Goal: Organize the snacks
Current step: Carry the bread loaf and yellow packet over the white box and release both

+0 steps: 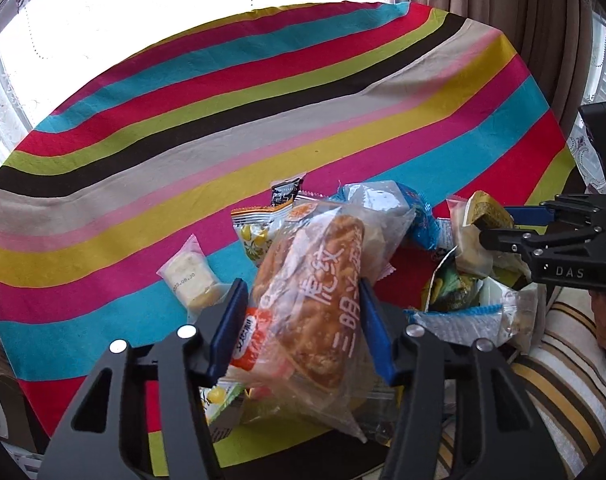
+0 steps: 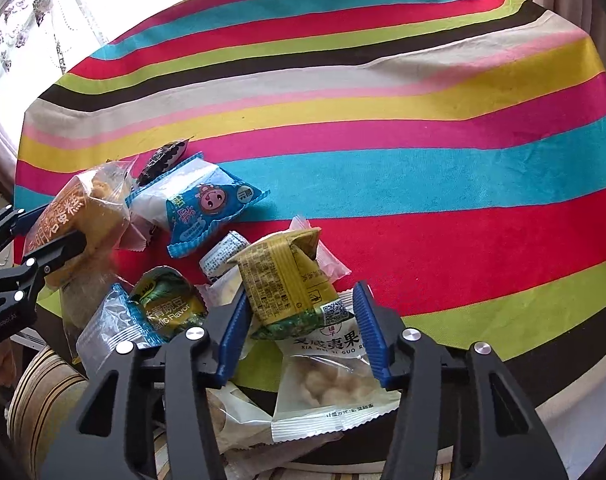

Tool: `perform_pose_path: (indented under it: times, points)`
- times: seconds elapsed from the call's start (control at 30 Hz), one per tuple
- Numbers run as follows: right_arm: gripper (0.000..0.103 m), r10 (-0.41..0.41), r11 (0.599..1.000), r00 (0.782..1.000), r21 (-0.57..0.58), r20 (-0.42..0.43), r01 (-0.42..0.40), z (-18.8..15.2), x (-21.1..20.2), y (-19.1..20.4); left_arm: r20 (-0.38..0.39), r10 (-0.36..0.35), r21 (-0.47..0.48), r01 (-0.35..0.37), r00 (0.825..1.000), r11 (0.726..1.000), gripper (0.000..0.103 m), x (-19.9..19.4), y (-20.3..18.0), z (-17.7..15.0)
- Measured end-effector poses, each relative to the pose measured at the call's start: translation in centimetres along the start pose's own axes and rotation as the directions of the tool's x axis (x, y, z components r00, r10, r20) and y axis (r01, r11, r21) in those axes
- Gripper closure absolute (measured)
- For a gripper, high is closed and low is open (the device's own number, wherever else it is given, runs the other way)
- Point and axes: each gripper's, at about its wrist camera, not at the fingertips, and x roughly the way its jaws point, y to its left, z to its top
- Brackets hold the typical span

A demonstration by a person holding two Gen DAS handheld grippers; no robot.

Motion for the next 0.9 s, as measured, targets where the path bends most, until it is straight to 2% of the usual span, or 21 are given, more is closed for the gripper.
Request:
perform_pose_path:
  times: [0.07, 0.13, 0.6, 0.77, 0.9]
  points:
    - [0.057, 0.007, 1.0, 1.0, 0.008, 0.017, -0.007, -0.1, -0.4, -0.2, 0.002, 0.006, -0.002, -0.006, 1.0, 1.0, 0.055, -0.1, -0.2, 0.1]
    - [0.066, 0.017, 1.0, 0.999, 0.011, 0.028, -0.017, -0.1, -0.8, -0.3, 0.003, 0.008, -0.004, -0.008, 1.0, 1.0, 0.056, -0.3, -0.4, 0.1]
    - [0.066, 0.073, 0.995, 0.991, 0.054, 0.113, -0.08, -0.8, -4.0, -1.7, 0.054, 0.04, -0.038, -0.038, 0.998, 0.999, 0.058, -3.4, -1.6, 1.1]
    - [0.066, 0.1, 0.988, 0.984, 0.1, 0.147, -0.115, -1.5, -6.0, -3.7, 0.079, 0.053, -0.03, -0.051, 0.995, 0.998, 0.058, -4.9, -3.2, 2.1]
    - [0.066, 0.121, 0.977, 0.98, 0.155, 0.16, -0.146, -2.2, -7.5, -6.0, 0.092, 0.033, -0.01, -0.032, 0.995, 0.999, 0.058, -5.7, -5.5, 3.0]
